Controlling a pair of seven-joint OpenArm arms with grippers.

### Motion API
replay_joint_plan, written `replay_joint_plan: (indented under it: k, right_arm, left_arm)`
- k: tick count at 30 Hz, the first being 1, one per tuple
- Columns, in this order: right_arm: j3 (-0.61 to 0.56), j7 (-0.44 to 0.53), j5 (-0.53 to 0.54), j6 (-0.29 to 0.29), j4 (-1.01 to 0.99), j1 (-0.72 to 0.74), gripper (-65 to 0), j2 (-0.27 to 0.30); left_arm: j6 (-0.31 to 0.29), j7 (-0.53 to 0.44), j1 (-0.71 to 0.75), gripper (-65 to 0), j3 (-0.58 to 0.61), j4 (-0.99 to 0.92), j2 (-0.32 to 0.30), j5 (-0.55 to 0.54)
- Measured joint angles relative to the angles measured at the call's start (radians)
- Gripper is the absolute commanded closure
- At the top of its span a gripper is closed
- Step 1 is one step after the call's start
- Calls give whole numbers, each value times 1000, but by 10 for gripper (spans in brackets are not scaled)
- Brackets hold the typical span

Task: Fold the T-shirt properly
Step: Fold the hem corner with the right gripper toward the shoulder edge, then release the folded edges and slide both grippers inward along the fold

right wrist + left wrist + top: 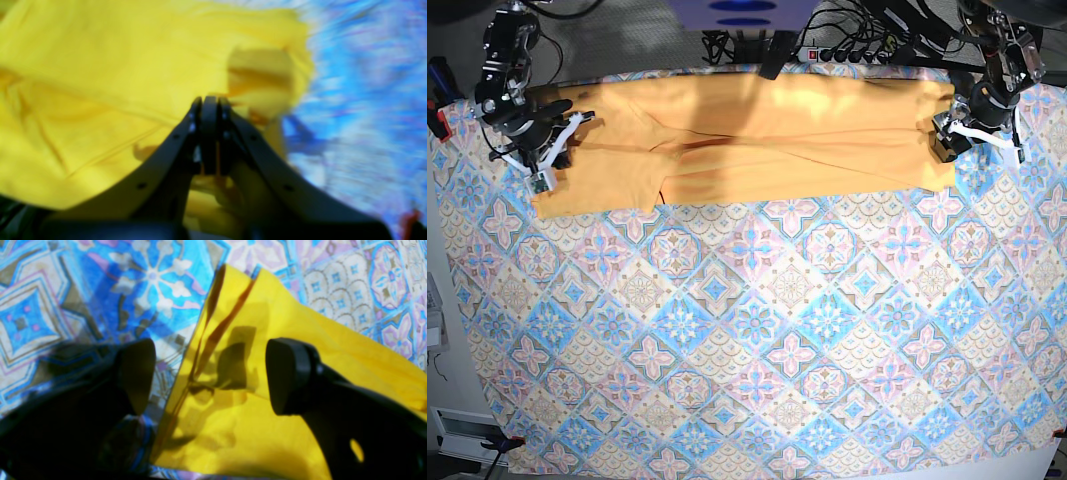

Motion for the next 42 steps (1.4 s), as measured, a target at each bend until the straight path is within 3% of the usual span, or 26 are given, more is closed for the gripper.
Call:
replay_joint_plan:
  k: [3,7,14,24,27,34,42]
  right_arm:
    - [-31,12,3,-5,-60,60,-13,-3]
    - [-24,32,2,-13,-83,77,-73,-1]
    - [134,56,0,-11,-52,74,-144,-44]
    - [185,63,-1,-9,38,44,-147,-50]
    - [107,56,-8,-4,86,10,-147,-44]
    - [-191,70,3,17,152,-10,-146,-47]
    - [-294,59,-3,15,141,-9,-146,-44]
  left_arm:
    - [1,0,1,-499,0,0,-1,0]
    - [0,0,1,-503,0,0,0,0]
    - [0,0,2,-504,0,0,0,0]
    - [0,0,1,-501,-1,0,0,0]
    - [0,0,0,-502,-3,0,0,0]
    - [2,-1,-1,-504,-30,0,-6,0]
    - [2,3,-9,-504,7,0,-36,5]
